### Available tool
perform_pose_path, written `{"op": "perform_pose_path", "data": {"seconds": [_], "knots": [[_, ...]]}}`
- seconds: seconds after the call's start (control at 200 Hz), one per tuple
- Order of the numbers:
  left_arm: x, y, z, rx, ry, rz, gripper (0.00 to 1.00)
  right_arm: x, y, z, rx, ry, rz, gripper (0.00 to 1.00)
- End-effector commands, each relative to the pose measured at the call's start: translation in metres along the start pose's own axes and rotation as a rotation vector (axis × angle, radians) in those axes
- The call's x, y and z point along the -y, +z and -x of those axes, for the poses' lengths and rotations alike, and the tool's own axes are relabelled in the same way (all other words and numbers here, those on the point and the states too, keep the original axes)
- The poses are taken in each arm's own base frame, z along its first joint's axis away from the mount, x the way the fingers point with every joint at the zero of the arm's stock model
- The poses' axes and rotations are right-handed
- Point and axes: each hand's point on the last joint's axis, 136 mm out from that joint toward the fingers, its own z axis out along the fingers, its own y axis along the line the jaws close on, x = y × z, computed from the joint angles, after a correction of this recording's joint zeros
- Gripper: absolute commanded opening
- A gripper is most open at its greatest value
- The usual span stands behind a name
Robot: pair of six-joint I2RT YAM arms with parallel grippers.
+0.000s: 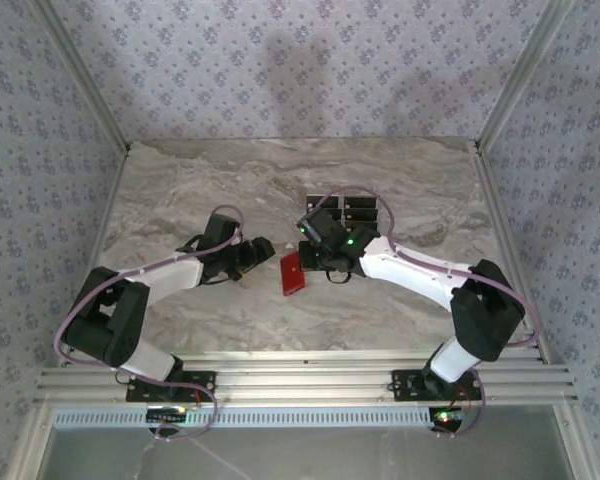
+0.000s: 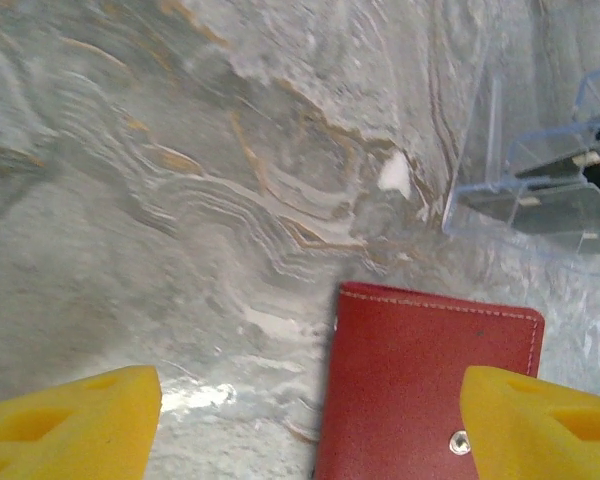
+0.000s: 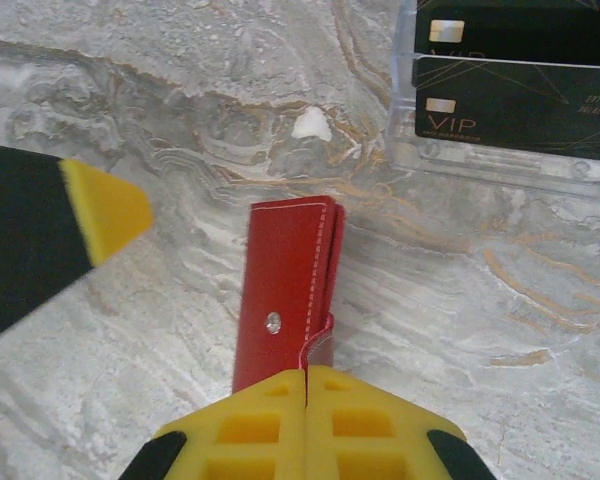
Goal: Put the credit cards into the card holder
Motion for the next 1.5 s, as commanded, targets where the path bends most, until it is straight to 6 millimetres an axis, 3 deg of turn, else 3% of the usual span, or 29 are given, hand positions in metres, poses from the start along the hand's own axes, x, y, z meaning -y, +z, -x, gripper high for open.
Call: {"op": "perform_pose_path", "data": {"seconds": [0.0,0.245,0.595,1.114,1.494], "knots": [[0.025,-0.006,0.006,0.019,0.061,-0.025,0.80,-0.007,-0.014,0.005,0.018,0.001,0.051,0.00],[0.055,0.004,0.006,-0.001,0.093,-0.065,0.81,-0.007,-0.013,0.006,0.028,0.013,0.062,0.00],[0.045,0.021,-0.012,-0.041,0.088,-0.044,0.80,-0.002,-0.008,0.000,0.017,0.024,0.059,0.00],[0.062,0.027,-0.021,-0.063,0.112,-0.068,0.81,-0.006,-0.019,0.005,0.038,0.029,0.075,0.00],[0.026,0.024,-0.030,-0.030,0.062,0.015,0.79,0.014,-0.012,-0.006,0.021,0.041,0.022,0.00]]}}
